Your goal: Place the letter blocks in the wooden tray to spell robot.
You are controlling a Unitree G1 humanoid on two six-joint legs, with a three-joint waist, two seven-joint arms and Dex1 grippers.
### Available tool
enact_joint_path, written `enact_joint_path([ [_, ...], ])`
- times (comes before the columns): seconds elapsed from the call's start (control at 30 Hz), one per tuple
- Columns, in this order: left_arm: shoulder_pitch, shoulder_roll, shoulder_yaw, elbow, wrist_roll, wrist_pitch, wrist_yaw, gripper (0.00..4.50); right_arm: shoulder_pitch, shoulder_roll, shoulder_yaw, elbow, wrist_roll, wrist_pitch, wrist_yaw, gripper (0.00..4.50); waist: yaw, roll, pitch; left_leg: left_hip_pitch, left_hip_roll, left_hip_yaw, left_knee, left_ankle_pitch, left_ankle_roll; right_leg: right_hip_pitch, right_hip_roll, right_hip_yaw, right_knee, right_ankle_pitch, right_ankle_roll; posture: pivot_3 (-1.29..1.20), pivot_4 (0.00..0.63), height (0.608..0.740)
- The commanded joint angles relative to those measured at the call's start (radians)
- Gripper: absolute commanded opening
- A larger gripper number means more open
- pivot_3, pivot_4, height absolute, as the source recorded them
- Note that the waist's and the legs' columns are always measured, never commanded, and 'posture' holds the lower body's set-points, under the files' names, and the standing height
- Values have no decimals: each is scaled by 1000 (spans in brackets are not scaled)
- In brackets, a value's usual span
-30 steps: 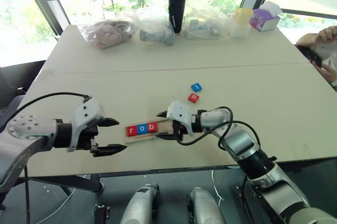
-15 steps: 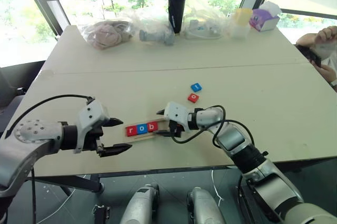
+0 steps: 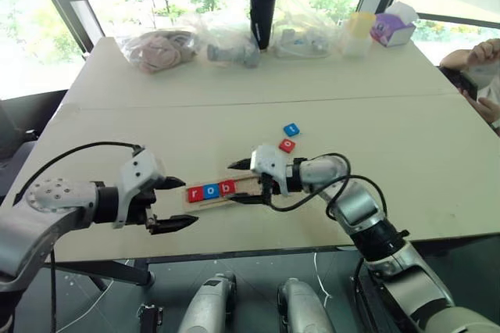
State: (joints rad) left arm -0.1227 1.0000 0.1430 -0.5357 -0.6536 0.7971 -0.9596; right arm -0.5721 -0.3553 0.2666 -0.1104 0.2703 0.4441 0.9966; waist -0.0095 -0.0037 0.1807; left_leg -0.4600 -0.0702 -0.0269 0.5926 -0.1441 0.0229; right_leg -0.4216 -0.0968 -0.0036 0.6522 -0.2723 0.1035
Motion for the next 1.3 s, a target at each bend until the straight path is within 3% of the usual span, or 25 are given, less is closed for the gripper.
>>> enact_joint_path([
  [0.03, -51, -21, 45, 3, -50, 0, 6, 4500, -47, -4, -194, -75, 142, 167, -110, 3484, 0, 0, 0, 0, 0, 0, 0, 0, 0, 0, 0, 0, 0, -1, -1, 0, 150, 740],
  [0.17, -117, -52, 33, 29, -63, -3, 24, 4500, -49, -62, -308, -20, 122, 261, -246, 3484, 3, 0, 0, 0, 0, 0, 0, 0, 0, 0, 0, 0, 0, -1, -2, 0, 150, 740],
  [0.4, -276, -149, -115, 127, 13, -53, 24, 4500, -5, -114, -245, 177, 11, 115, -244, 3484, -5, 0, 0, 0, 0, 1, 0, 1, 2, 5, 0, 0, -1, 0, 0, 0, 150, 740],
  [0.63, -345, -174, -177, 185, 72, -81, 6, 4500, -50, -110, -152, 364, -100, -33, -219, 3484, -5, 0, 0, 0, 0, 1, 1, 2, 3, 6, 1, 0, 0, 1, 2, 0, 150, 740],
  [0.93, -343, -243, -202, 245, 209, -165, 103, 4500, -163, -65, -114, 648, -194, -150, -234, 3484, -3, 0, 0, 2, 0, 0, 3, 2, 3, 9, 1, -1, 0, 1, 2, 0, 150, 740],
  [1.23, -291, -262, -195, 211, 212, -159, 105, 4500, -182, -33, -133, 697, -177, -124, -215, 3484, -6, 0, 0, 5, 0, 0, 3, 1, 1, 11, 1, -1, 0, 2, 2, 0, 150, 740],
  [1.3, -286, -264, -197, 207, 210, -157, 105, 4500, -174, -32, -137, 685, -174, -119, -208, 2939, -6, 0, 0, 8, 0, 0, 2, 1, 0, 13, 1, -1, 0, 2, 2, 0, 150, 740],
])
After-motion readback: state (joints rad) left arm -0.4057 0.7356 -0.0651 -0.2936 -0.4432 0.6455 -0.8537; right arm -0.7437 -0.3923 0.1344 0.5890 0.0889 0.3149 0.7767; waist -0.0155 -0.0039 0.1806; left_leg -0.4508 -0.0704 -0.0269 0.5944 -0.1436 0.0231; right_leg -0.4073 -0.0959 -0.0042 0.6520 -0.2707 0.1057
